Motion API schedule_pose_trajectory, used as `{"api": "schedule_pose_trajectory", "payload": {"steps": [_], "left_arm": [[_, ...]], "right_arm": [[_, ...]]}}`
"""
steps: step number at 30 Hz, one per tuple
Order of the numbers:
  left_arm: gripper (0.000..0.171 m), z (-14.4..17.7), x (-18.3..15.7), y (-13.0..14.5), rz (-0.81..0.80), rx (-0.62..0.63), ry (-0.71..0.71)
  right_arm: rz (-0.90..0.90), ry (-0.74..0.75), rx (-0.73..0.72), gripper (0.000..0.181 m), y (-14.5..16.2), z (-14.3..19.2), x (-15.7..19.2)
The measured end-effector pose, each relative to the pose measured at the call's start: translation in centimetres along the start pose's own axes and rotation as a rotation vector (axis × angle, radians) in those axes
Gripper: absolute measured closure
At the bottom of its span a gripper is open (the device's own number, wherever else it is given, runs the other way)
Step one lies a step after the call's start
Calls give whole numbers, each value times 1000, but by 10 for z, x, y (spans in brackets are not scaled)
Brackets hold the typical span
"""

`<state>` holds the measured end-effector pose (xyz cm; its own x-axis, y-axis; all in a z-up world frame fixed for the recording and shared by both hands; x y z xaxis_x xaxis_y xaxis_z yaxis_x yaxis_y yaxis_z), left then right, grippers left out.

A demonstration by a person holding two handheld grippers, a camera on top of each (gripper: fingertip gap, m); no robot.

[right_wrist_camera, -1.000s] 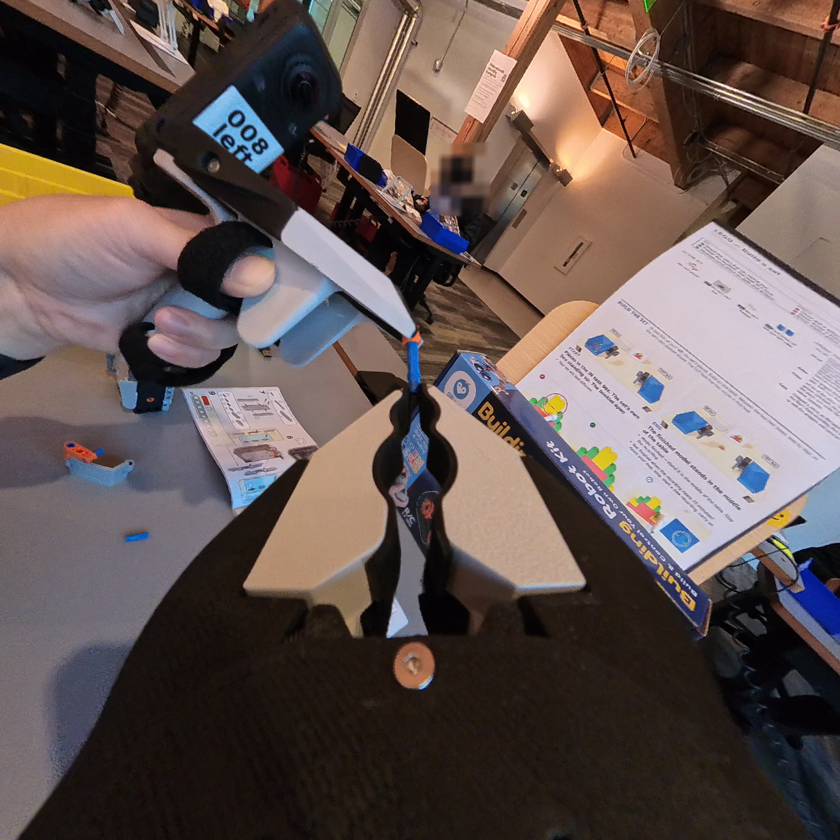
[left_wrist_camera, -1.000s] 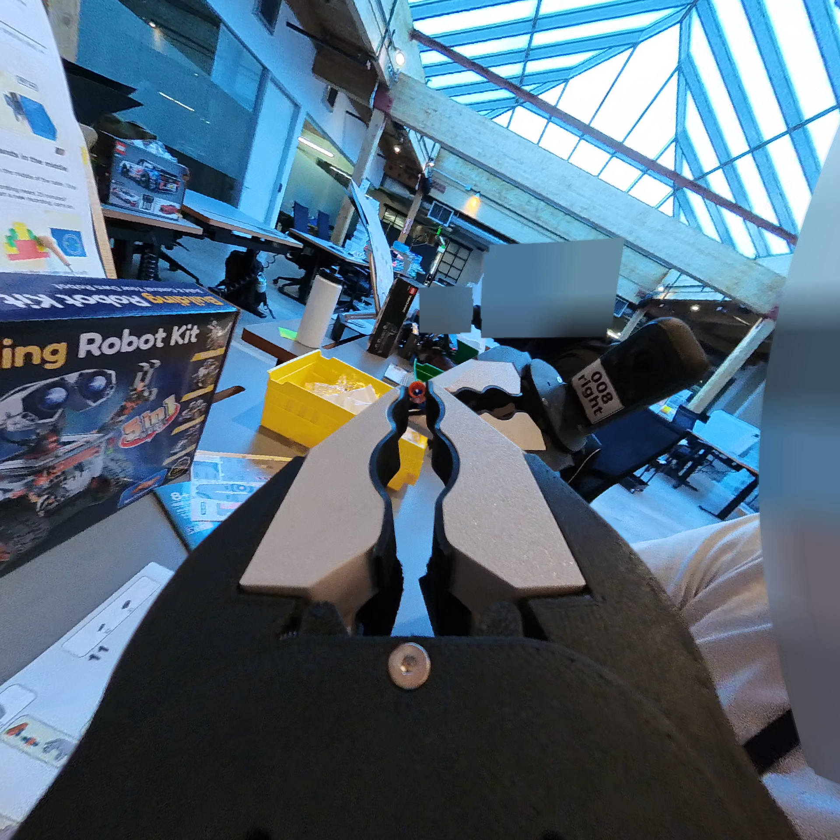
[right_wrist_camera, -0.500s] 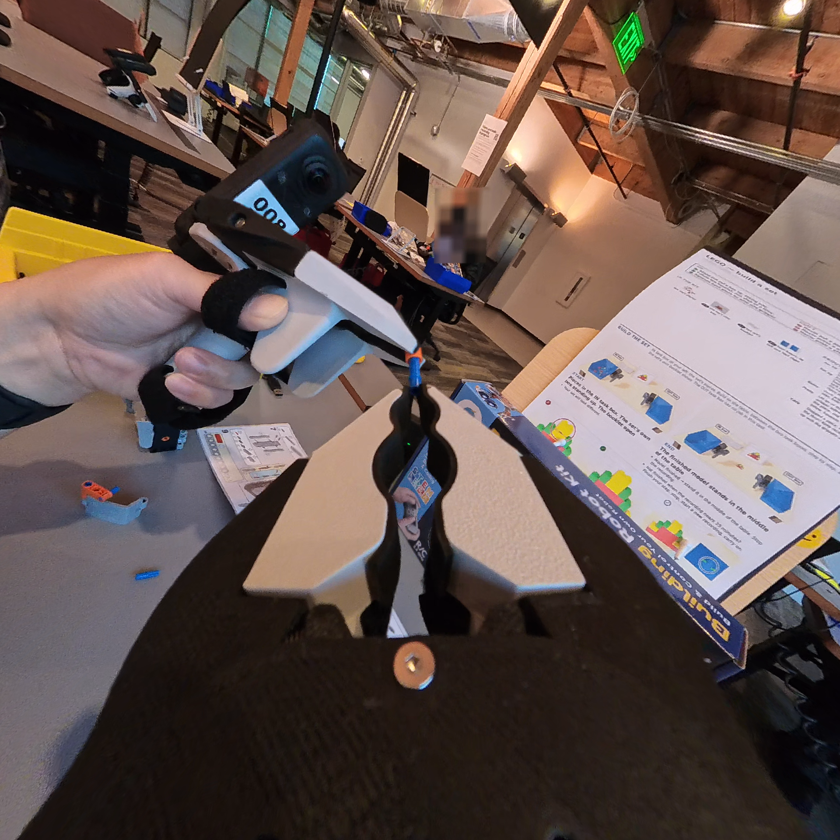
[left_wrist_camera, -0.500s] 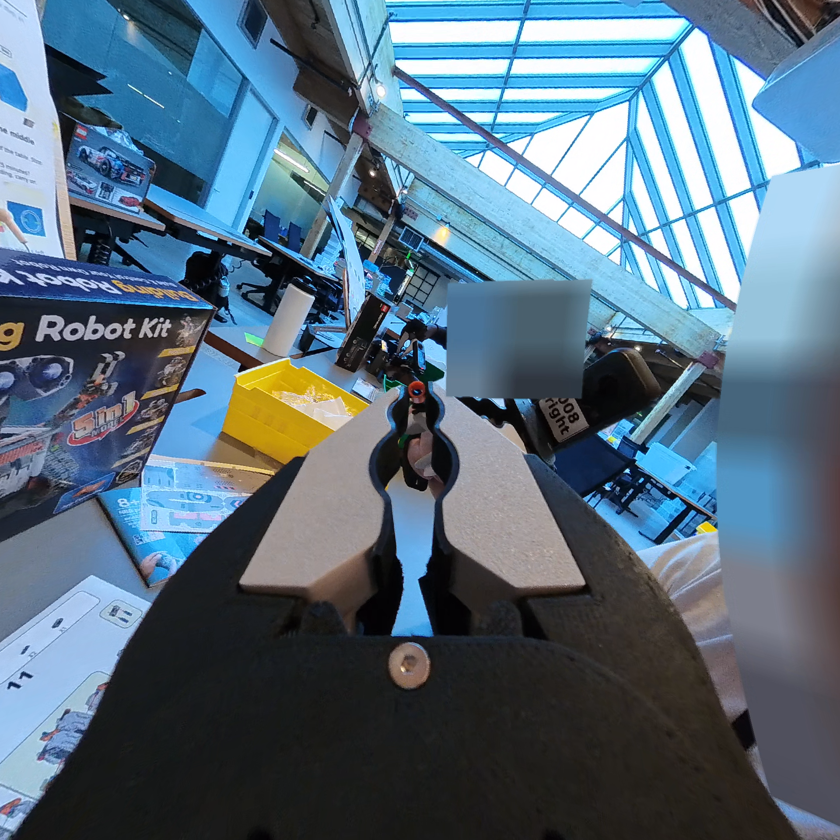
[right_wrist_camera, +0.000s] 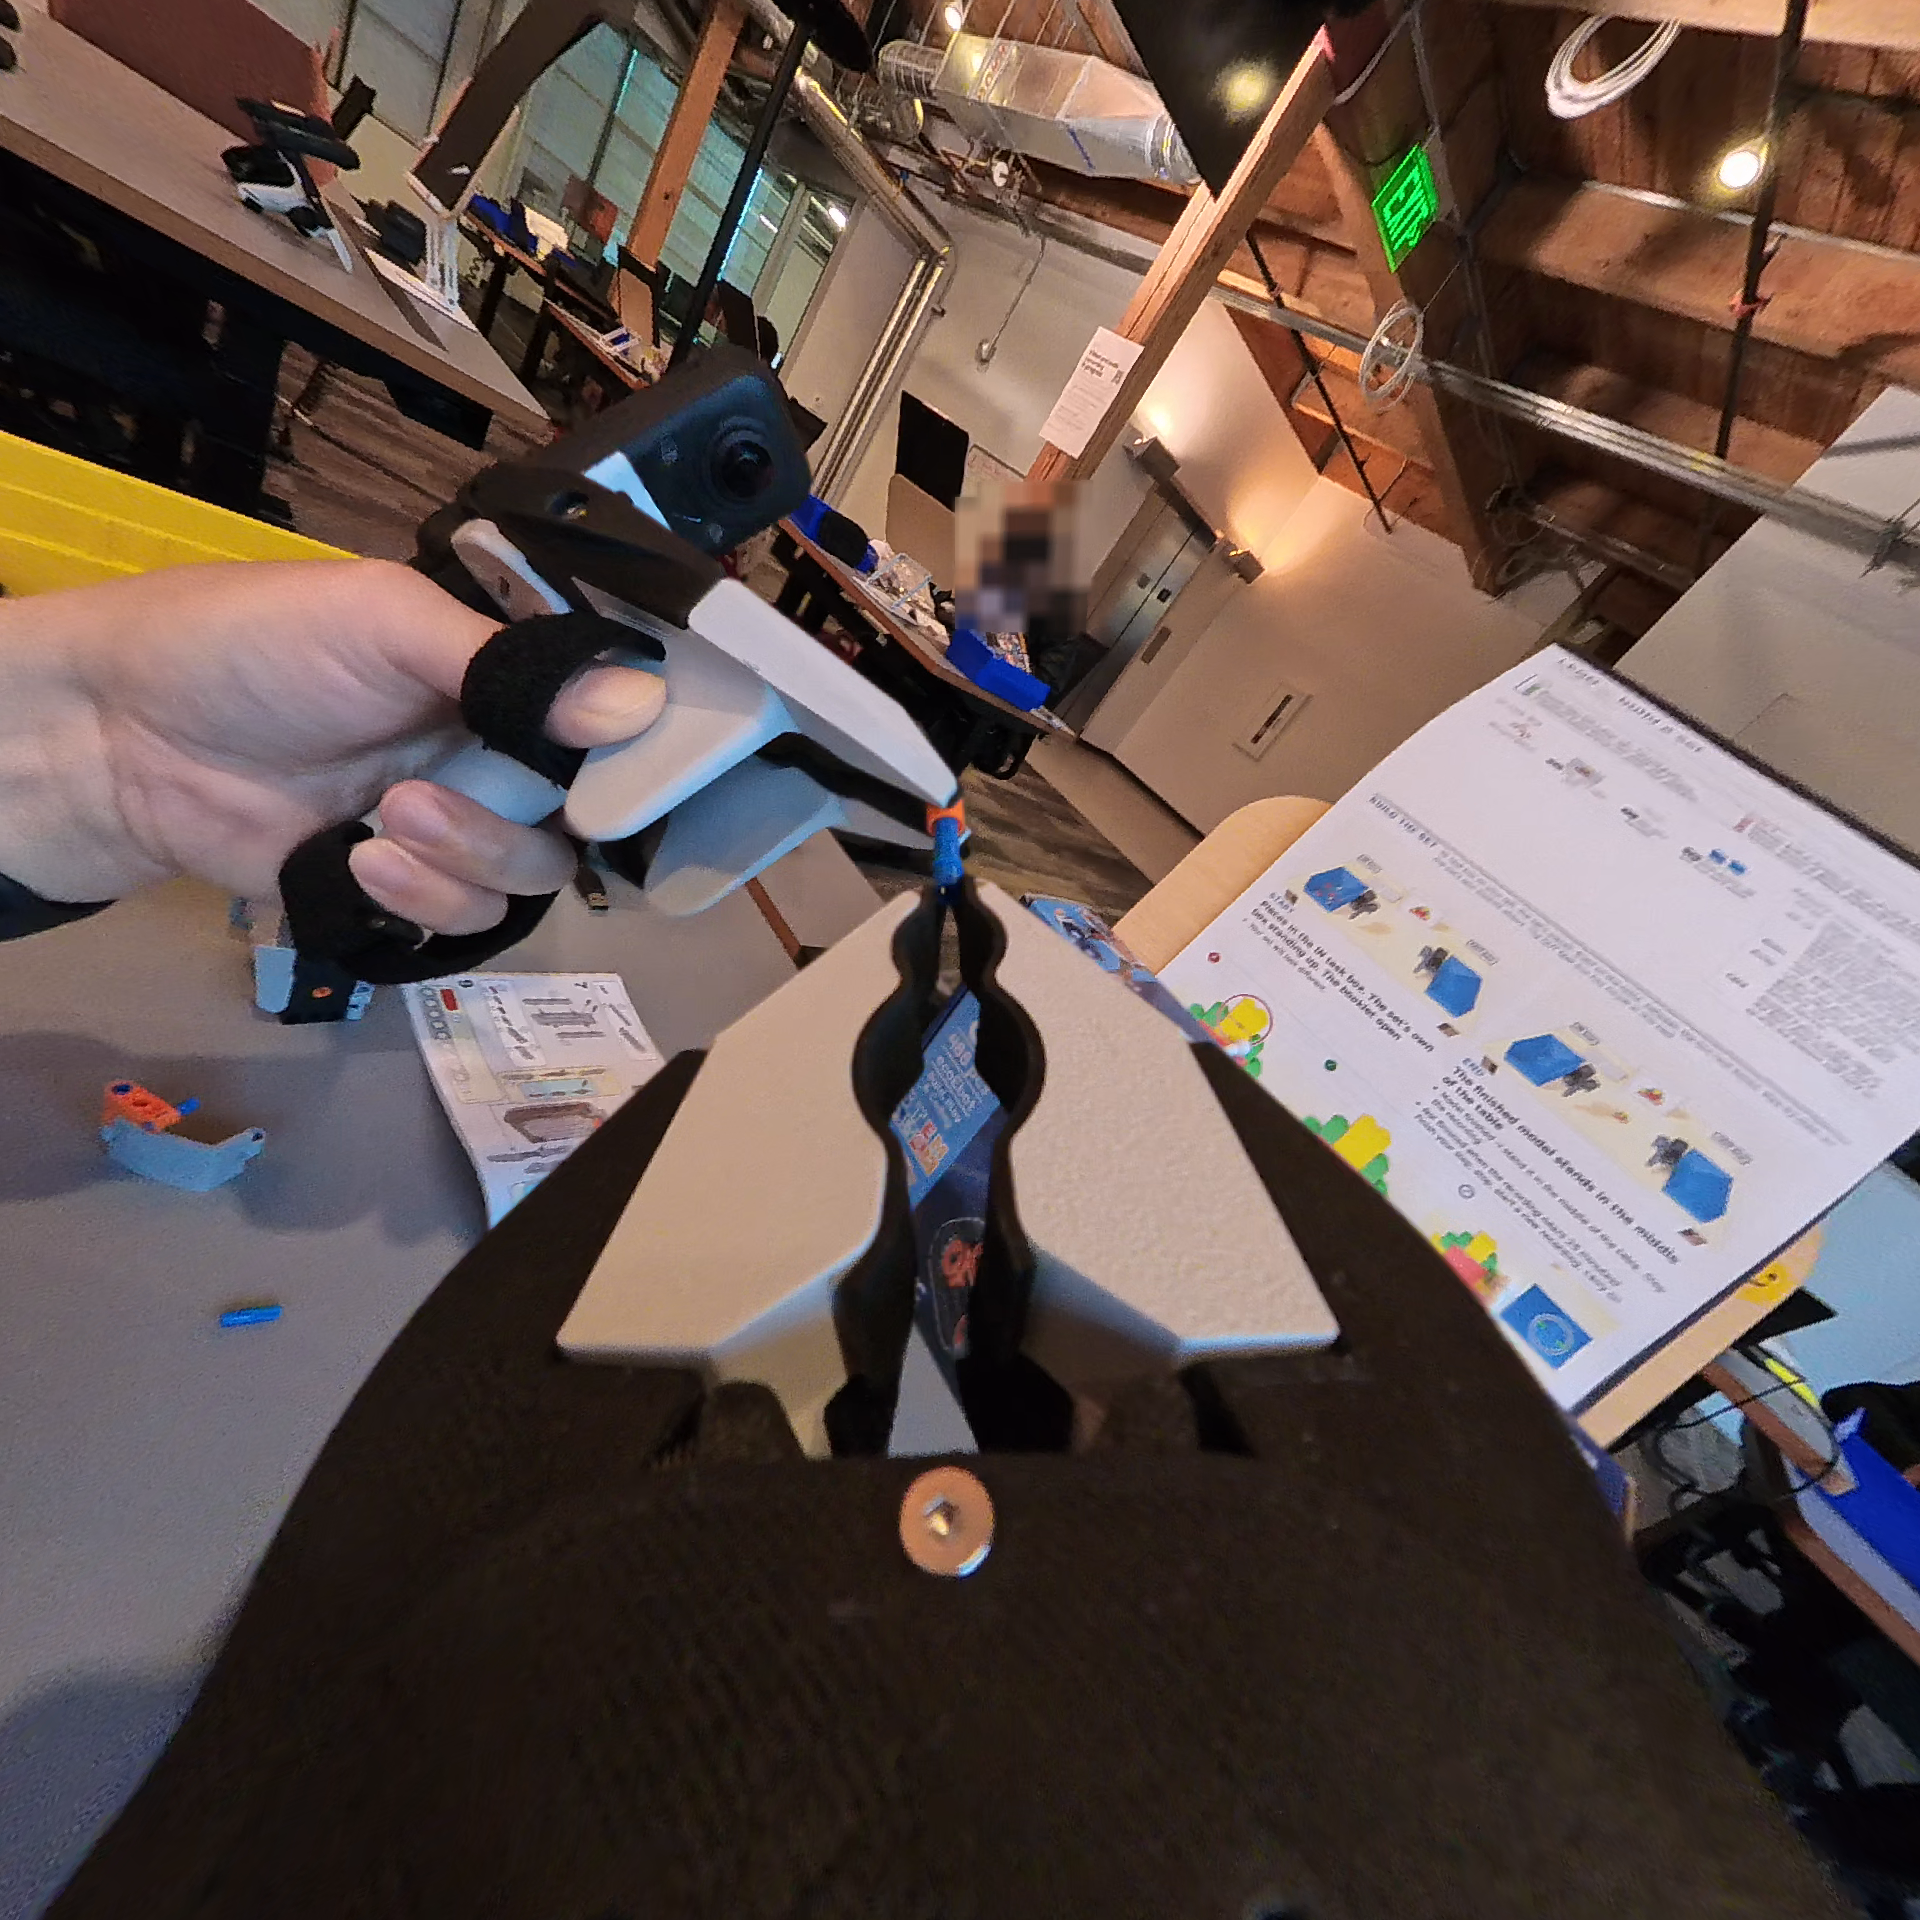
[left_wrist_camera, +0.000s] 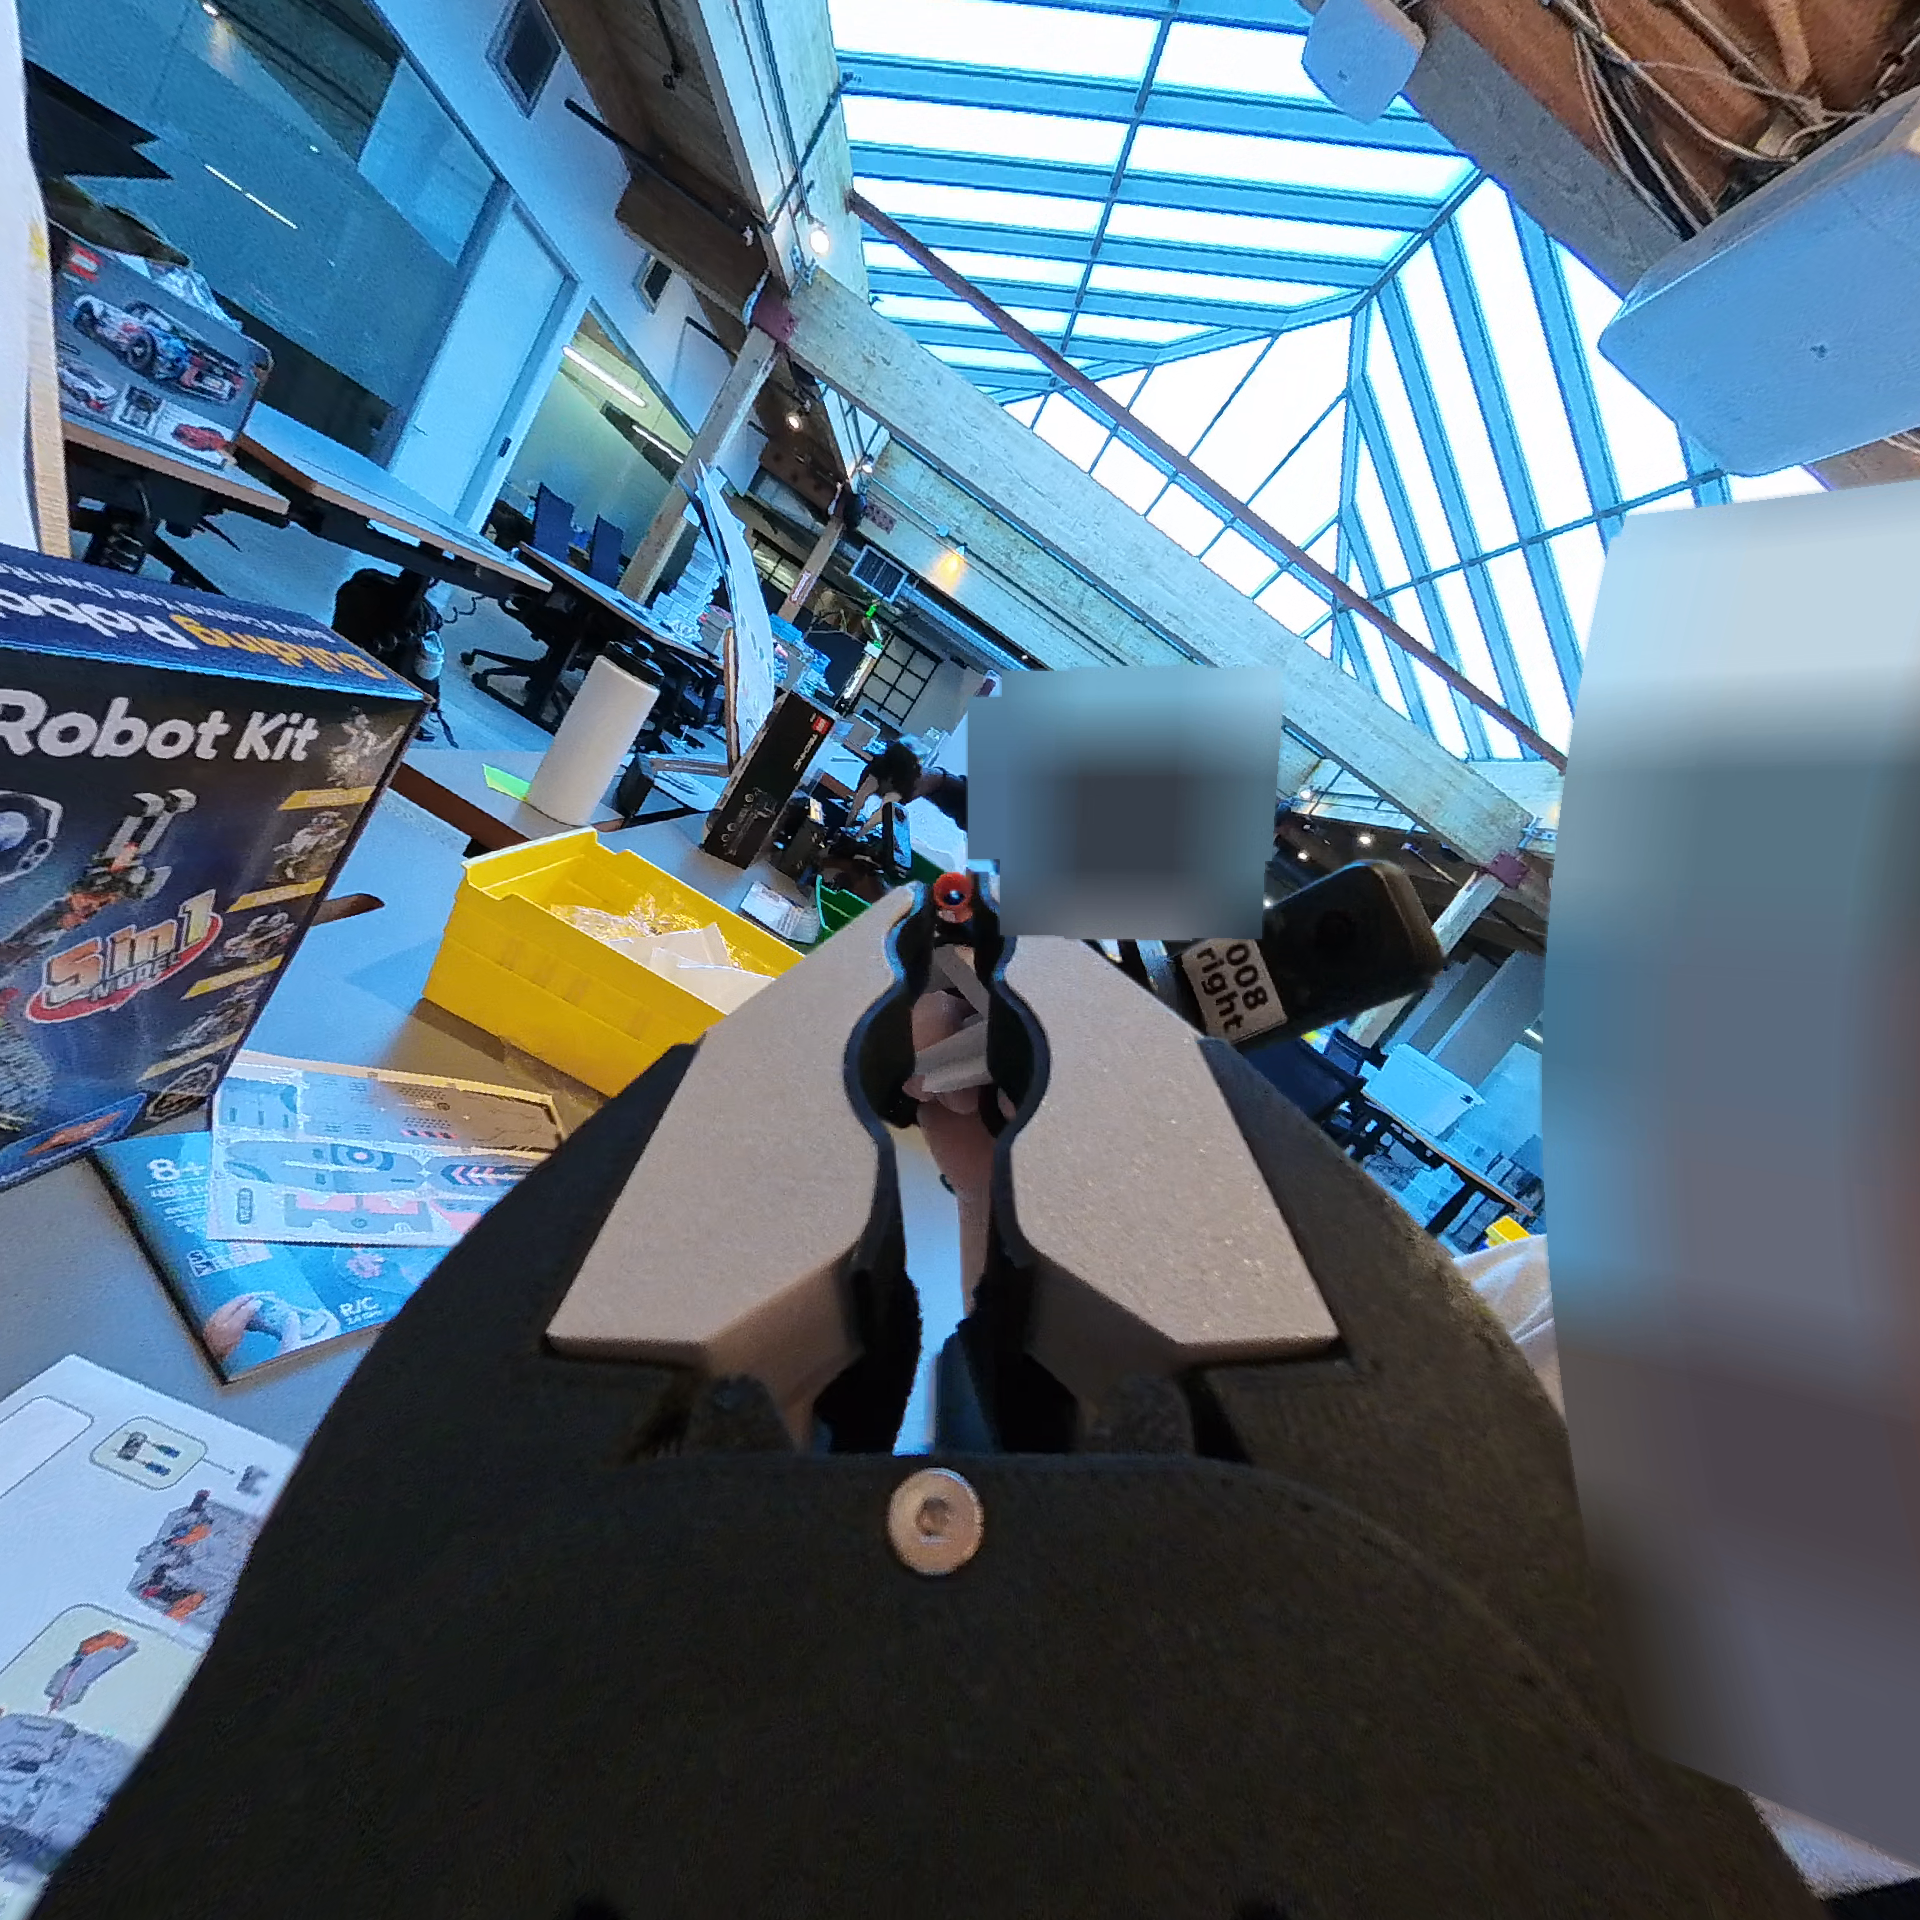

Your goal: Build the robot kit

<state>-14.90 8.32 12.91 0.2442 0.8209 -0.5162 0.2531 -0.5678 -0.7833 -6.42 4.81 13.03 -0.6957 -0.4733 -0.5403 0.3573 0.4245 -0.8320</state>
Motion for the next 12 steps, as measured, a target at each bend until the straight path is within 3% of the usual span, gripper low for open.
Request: {"api": "schedule_pose_trajectory", "payload": {"steps": [12], "left_arm": [[167,-3,-1,1,89,-4,87]], "right_arm": [[1,-18,-90,181,0,3,-1]]}}
Point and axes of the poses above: each gripper's, where its closed fingertips meet, z back along the fingers, y out of its underside, x = y × z across the jaws, the point moved 5 cm from there along z, back along the fingers, and after that the axes turned 6 degrees about y, right-handed, at the moved point
